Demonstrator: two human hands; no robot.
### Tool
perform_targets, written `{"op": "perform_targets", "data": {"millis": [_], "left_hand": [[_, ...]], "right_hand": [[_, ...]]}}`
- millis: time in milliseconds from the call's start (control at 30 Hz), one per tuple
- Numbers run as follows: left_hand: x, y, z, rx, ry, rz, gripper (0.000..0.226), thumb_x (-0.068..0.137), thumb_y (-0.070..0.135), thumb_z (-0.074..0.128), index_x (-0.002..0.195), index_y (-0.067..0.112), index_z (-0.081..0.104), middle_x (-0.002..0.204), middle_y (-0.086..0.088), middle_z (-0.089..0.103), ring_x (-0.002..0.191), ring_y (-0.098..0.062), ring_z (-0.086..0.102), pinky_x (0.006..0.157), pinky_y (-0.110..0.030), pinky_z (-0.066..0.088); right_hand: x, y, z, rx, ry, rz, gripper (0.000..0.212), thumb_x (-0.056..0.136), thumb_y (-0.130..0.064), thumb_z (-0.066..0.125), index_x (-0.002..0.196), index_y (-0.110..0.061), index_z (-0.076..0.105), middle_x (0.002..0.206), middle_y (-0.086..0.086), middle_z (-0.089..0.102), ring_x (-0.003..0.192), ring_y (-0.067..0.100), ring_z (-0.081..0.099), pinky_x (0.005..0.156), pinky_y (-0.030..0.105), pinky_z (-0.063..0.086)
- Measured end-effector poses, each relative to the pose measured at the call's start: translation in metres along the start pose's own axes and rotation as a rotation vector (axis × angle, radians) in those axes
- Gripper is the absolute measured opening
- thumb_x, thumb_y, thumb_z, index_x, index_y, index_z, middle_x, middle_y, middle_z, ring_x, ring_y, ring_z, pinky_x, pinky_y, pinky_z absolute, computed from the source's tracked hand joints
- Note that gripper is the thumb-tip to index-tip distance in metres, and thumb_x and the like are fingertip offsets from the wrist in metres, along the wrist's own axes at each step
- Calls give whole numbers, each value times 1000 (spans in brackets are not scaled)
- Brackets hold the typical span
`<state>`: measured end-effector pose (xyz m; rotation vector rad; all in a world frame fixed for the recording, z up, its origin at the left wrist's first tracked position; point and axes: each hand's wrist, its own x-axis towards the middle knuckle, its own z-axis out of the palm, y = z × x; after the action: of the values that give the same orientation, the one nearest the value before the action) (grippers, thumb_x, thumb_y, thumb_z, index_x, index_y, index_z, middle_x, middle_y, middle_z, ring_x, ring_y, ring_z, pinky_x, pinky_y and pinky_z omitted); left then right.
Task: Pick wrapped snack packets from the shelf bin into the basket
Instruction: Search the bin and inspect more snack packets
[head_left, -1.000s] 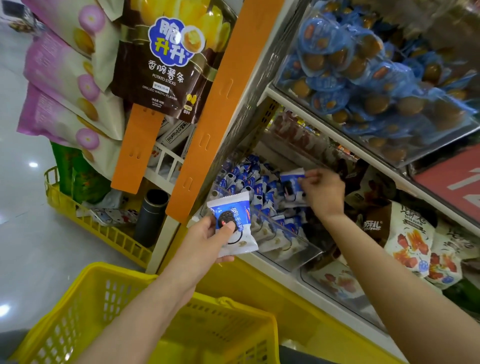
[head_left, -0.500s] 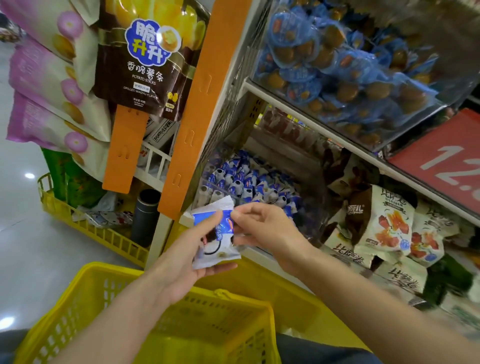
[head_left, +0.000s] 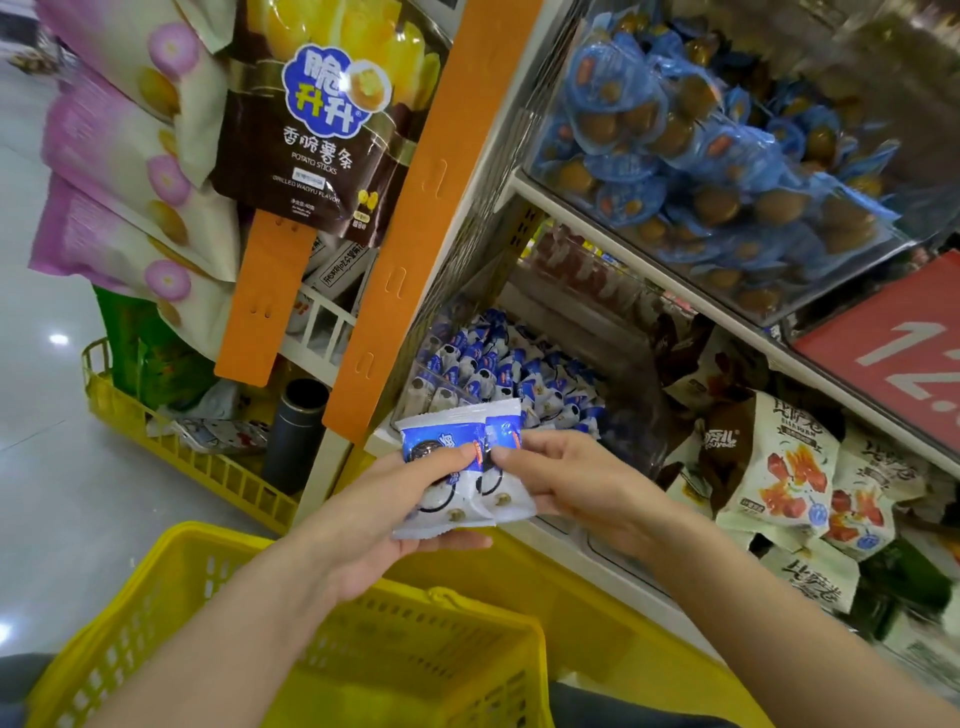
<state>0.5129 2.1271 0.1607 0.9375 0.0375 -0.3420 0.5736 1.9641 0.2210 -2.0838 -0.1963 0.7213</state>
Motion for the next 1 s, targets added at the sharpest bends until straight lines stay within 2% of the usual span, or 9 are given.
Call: {"op": "perform_targets", "data": {"millis": [133, 233, 300, 467, 533, 667, 767, 900, 1000], "left_hand": [[1, 2, -5, -68, 65, -5, 28, 91, 16, 52, 118, 6, 55, 97, -20, 71, 82, -30, 70, 63, -38, 59], [2, 1, -6, -84, 101, -4, 26, 92, 14, 51, 118, 7, 55, 94, -20, 71, 79, -31, 71, 58, -35, 59], [4, 0, -5, -71, 109, -11, 25, 93, 14, 51, 117, 9, 54, 91, -19, 72, 80, -30, 71, 60, -36, 59], [7, 0, -7, -51, 97, -9, 23, 93, 17, 51, 115, 11, 55, 90, -17, 72, 83, -29, 71, 63, -35, 59], [9, 1, -8, -47, 91, -1, 23, 93, 18, 51, 115, 13, 55, 90, -16, 72, 84, -29, 70, 65, -36, 59], [11, 3, -8, -62, 86, 11, 25, 93, 16, 51, 117, 12, 54, 91, -17, 72, 84, -29, 70, 64, -37, 59], [13, 2, -7, -67, 81, 9, 26, 92, 16, 52, 118, 12, 53, 92, -16, 72, 82, -28, 71, 63, -36, 59], [13, 1, -8, -58, 90, 11, 27, 92, 16, 52, 119, 15, 53, 91, -14, 72, 84, -28, 70, 67, -39, 59], [12, 1, -9, -40, 89, 31, 25, 92, 17, 51, 117, 16, 53, 89, -13, 73, 84, -28, 70, 68, -38, 59]], "right_hand": [[9, -21, -36, 51, 365, -92, 13, 88, -27, 59, 94, -19, 66, 88, 1, 74, 81, 16, 70, 69, 24, 57], [39, -27, -70, 21, 766, -136, 12, 90, -22, 58, 93, -11, 62, 86, 3, 66, 78, 19, 63, 72, 30, 54], [62, -17, -80, -88, 863, -98, 13, 89, -19, 59, 97, -8, 60, 89, 7, 61, 75, 18, 57, 65, 29, 48], [95, 17, -81, -316, 856, -29, 14, 88, -18, 61, 77, -11, 56, 86, 8, 60, 66, 13, 51, 62, 28, 40], [100, 23, -78, -359, 807, -34, 9, 88, -17, 62, 86, -8, 61, 93, 11, 64, 73, 12, 53, 70, 27, 42], [101, 27, -76, -509, 684, 25, 26, 87, -18, 63, 107, -1, 62, 101, 10, 64, 91, 19, 58, 77, 25, 41], [98, 24, -84, -669, 610, 141, 19, 87, -23, 64, 82, -5, 60, 78, 8, 60, 71, 18, 55, 64, 28, 43], [102, 16, -85, -789, 513, 276, 28, 87, -31, 63, 76, -6, 61, 72, 4, 53, 70, 19, 56, 65, 29, 46], [113, 15, -81, -707, 532, 250, 42, 87, -31, 63, 56, -12, 43, 56, 3, 43, 55, 17, 45, 58, 28, 39]]}}
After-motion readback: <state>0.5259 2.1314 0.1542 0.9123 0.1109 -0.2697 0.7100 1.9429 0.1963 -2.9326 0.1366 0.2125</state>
